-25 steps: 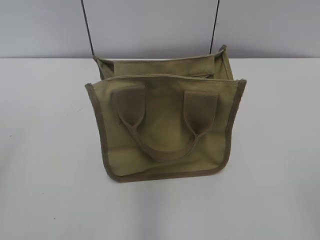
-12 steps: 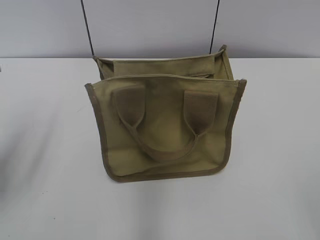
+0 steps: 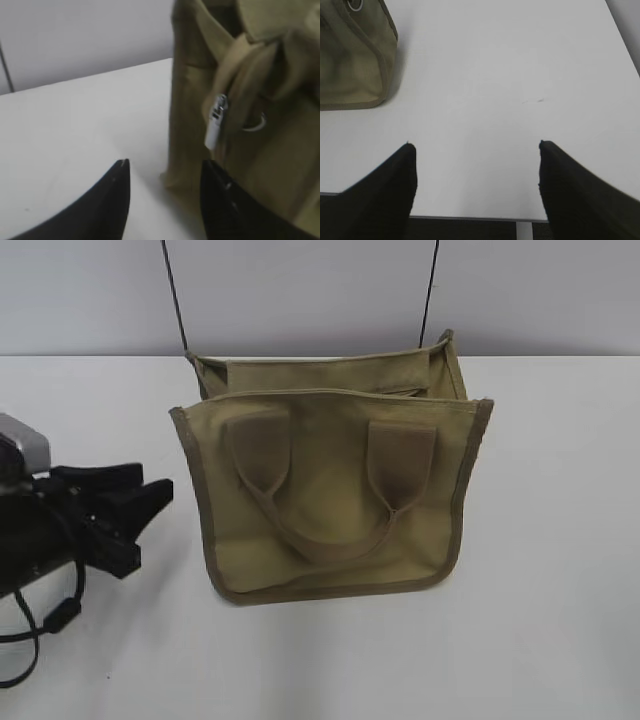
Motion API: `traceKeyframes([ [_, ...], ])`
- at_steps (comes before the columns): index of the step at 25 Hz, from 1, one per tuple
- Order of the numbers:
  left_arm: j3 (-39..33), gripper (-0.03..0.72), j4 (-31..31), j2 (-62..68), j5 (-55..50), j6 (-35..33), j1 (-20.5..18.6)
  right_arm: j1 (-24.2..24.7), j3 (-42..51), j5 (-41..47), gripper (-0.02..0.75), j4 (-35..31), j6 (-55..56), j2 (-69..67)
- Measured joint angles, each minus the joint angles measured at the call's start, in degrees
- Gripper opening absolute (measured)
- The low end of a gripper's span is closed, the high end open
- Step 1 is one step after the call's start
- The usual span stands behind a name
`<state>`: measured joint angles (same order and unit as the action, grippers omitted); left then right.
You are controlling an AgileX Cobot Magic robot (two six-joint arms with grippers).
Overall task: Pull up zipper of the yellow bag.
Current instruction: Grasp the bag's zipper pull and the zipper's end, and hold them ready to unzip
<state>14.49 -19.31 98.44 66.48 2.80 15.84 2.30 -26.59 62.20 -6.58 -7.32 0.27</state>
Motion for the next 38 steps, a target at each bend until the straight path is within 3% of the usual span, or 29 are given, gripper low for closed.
traceKeyframes([
  [7, 4.75, 0.318, -10.89, 13.0, 2.1, 1.59, 0.04, 0.0, 0.0, 0.05, 0.554, 0.0, 0.0, 0.0],
  [23, 14.82, 0.274, -15.42, 16.33, 2.83, 4.66, 0.04, 0.0, 0.0, 0.05, 0.554, 0.0, 0.0, 0.0],
  [29, 16.07, 0.161, -15.27, 17.85, 2.89, 5.08, 0.04, 0.0, 0.0, 0.05, 0.554, 0.0, 0.0, 0.0],
  [34, 16.12, 0.009, -13.41, 18.11, 2.89, 5.12, 0.04, 0.0, 0.0, 0.05, 0.554, 0.0, 0.0, 0.0],
  [38, 16.12, -0.001, -10.54, 18.11, 2.89, 5.12, 0.04, 0.0, 0.0, 0.05, 0.554, 0.0, 0.0, 0.0],
])
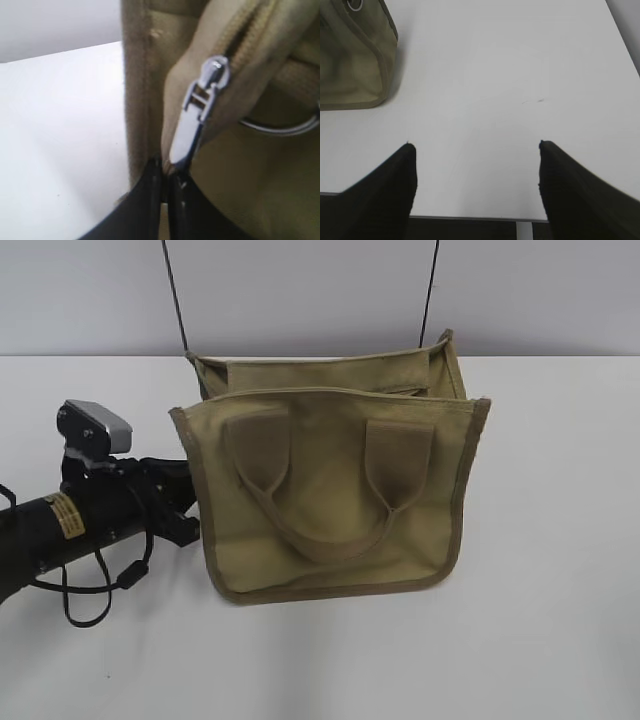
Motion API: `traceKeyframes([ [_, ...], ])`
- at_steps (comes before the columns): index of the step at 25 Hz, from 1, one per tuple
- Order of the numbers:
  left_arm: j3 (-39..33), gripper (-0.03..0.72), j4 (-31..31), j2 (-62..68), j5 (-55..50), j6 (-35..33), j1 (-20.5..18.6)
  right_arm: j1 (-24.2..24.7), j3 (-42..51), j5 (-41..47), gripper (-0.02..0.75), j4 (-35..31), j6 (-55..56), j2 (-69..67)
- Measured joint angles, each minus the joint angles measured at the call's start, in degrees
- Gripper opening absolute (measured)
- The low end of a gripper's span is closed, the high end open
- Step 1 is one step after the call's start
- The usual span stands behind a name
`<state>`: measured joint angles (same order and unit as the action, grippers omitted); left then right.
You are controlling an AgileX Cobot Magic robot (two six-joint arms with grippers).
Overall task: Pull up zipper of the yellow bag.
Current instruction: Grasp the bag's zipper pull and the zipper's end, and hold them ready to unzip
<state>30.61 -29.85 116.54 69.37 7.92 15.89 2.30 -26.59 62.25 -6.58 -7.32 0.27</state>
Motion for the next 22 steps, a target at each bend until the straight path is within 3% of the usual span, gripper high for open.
traceKeyframes([
  [7, -3.87, -0.003, 9.55, -6.57, -0.12, -3.47, 0.0, 0.0, 0.0, 0.0, 0.554, 0.0, 0.0, 0.0],
  [22, -4.42, -0.003, 9.23, -25.27, -17.04, -8.85, 0.09, 0.0, 0.0, 0.0, 0.554, 0.0, 0.0, 0.0],
])
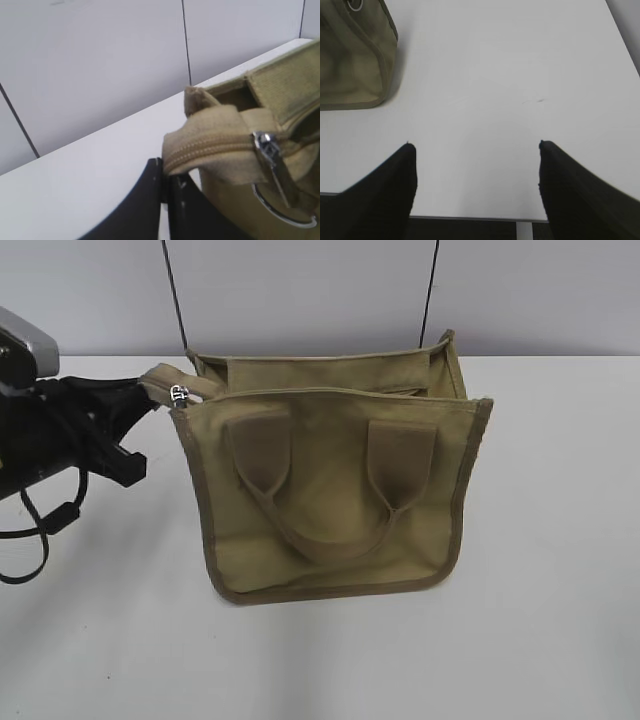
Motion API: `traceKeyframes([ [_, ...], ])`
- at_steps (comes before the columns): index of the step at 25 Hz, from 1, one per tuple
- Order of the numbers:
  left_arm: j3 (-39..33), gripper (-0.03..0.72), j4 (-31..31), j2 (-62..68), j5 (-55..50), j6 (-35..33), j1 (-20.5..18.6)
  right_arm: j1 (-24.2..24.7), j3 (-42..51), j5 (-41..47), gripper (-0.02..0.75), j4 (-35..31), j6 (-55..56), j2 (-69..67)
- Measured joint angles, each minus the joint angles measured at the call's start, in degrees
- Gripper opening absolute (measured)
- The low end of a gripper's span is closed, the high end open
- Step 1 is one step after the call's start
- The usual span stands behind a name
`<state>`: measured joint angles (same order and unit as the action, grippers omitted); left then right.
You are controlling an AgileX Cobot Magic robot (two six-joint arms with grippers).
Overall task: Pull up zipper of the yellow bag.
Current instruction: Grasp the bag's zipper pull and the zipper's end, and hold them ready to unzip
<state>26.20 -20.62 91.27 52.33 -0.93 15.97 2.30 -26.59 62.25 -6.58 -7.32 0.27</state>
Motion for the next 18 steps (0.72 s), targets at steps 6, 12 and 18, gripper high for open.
traceKeyframes([
  [6, 0.0, -0.004, 0.17, -1.11, -4.08, 0.41, 0.0, 0.0, 0.0, 0.0, 0.554, 0.0, 0.0, 0.0],
  [12, 2.79, -0.004, -0.48, -4.88, -13.53, 2.84, 0.04, -3.34, -0.61, -0.35, 0.554, -0.23, 5.78, 0.0],
  [18, 5.67, -0.004, -2.95, -6.8, -18.61, 7.17, 0.04, -4.57, -3.03, -9.9, 0.554, -0.46, 9.62, -2.57],
])
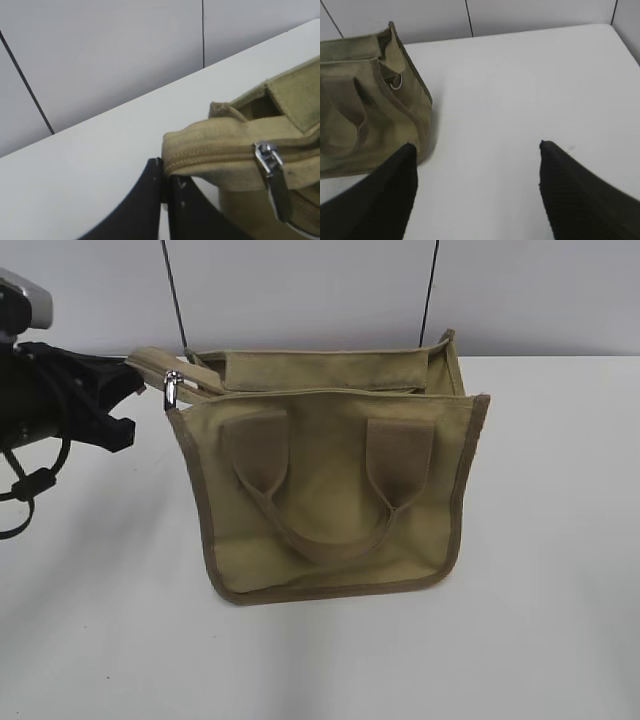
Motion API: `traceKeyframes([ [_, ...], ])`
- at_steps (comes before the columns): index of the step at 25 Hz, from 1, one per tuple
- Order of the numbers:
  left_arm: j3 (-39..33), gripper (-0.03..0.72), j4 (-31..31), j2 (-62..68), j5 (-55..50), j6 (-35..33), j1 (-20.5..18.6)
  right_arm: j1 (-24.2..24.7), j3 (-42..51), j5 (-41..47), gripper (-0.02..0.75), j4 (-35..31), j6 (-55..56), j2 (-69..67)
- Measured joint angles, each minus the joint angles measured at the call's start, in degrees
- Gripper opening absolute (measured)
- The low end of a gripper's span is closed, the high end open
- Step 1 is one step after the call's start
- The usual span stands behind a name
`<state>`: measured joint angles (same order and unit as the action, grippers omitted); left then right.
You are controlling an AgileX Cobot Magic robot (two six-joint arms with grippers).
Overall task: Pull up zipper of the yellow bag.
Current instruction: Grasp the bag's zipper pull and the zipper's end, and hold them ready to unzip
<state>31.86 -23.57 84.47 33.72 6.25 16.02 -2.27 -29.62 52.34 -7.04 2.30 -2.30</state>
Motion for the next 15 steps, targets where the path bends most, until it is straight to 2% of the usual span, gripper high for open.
traceKeyframes([
  [7, 2.9, -0.004, -7.12, 0.0, -1.81, 7.16, 0.0, 0.0, -4.04, -1.25, 0.554, -5.51, -10.97, -20.83],
  [12, 2.97, -0.004, -7.89, -0.13, -3.26, 8.8, 0.0, -0.19, -12.08, -1.36, 0.554, -6.69, -13.6, -38.08],
  [15, 2.97, -0.004, -8.01, -0.13, -4.24, 8.95, 0.0, -3.45, -18.21, -1.36, 0.554, -6.64, -13.35, -48.05],
])
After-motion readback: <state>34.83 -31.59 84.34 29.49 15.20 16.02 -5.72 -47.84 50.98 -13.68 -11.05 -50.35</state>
